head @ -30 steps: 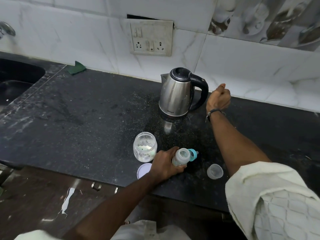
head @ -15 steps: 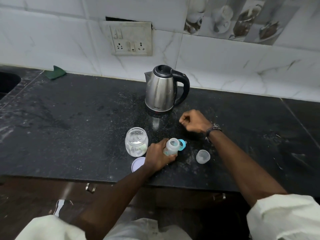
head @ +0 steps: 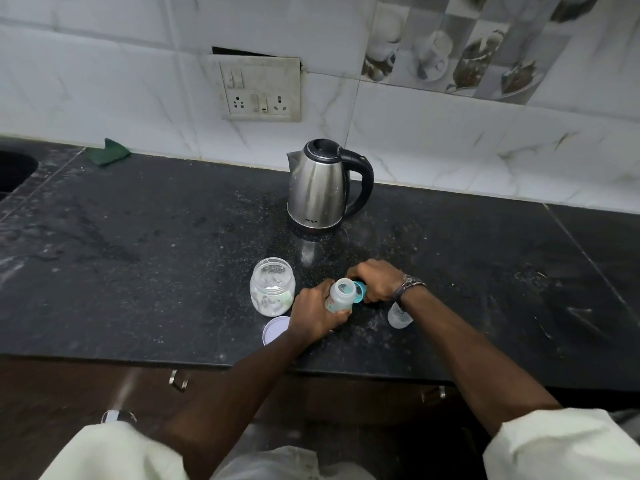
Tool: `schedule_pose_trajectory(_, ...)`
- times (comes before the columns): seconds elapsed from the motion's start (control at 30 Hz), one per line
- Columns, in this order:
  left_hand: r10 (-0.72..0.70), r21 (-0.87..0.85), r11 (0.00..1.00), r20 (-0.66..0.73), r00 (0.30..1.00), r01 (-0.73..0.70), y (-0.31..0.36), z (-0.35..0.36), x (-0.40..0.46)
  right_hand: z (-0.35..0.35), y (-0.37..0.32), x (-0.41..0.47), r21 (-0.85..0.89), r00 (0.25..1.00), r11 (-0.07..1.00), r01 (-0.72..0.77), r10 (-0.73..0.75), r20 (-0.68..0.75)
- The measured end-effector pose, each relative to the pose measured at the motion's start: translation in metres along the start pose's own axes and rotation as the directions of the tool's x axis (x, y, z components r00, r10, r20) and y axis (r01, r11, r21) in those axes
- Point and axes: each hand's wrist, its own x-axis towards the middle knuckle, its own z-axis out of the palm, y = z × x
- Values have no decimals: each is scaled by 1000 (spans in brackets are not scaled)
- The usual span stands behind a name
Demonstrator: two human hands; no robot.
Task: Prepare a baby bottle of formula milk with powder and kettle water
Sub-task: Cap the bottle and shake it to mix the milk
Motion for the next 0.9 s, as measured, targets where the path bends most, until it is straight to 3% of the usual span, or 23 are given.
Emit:
schedule_pose_trajectory(0.23,8,11,1000,10,1000,-8,1,-1,-1,-8,4,-6,26,999,999,-30,30,-32)
schedule_pose_trajectory(0.43,8,30,1000,4,1000,-8,2,0,0,-3,-5,-8,-24,996,999,-25,27,82)
schedule_pose_trajectory(0.57,6,38,999,9,1000,-7,1,0,1,5,-7,-7,-3,1000,1000,-28,28,7)
schedule_pose_trajectory(0.9,24,47,999,13,1000,-25,-4,1,2,-12,17,-29,394,974,918,-44,127,-187)
